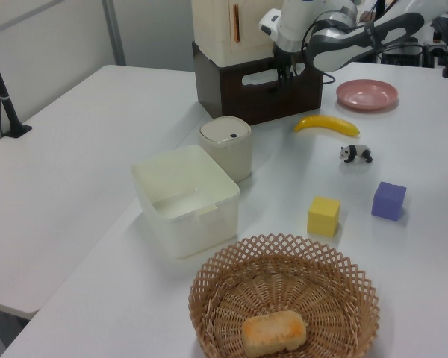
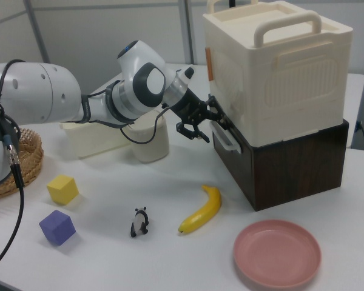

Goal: Open the drawer
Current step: 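Lower the gripper and hook the drawer's white handle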

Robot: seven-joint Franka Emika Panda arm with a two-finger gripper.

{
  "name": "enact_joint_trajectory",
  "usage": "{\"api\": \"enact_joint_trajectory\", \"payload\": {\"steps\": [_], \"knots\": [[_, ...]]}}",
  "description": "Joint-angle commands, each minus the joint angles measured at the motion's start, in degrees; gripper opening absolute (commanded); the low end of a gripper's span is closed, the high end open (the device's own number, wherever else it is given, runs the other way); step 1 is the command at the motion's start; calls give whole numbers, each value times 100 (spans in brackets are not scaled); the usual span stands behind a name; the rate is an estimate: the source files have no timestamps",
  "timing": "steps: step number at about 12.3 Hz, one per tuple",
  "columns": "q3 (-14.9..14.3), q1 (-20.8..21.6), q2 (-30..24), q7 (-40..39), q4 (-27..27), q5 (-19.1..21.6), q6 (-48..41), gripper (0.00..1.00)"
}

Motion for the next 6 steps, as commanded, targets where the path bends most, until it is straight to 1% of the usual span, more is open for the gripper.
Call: {"api": "enact_joint_trajectory", "payload": {"steps": [1,4,6], "knots": [[-31,211,-29,-49,-157,-113,128,56],[-39,264,-20,-75,-157,-122,128,46],[-39,264,-20,-84,-149,-122,128,44]]}}
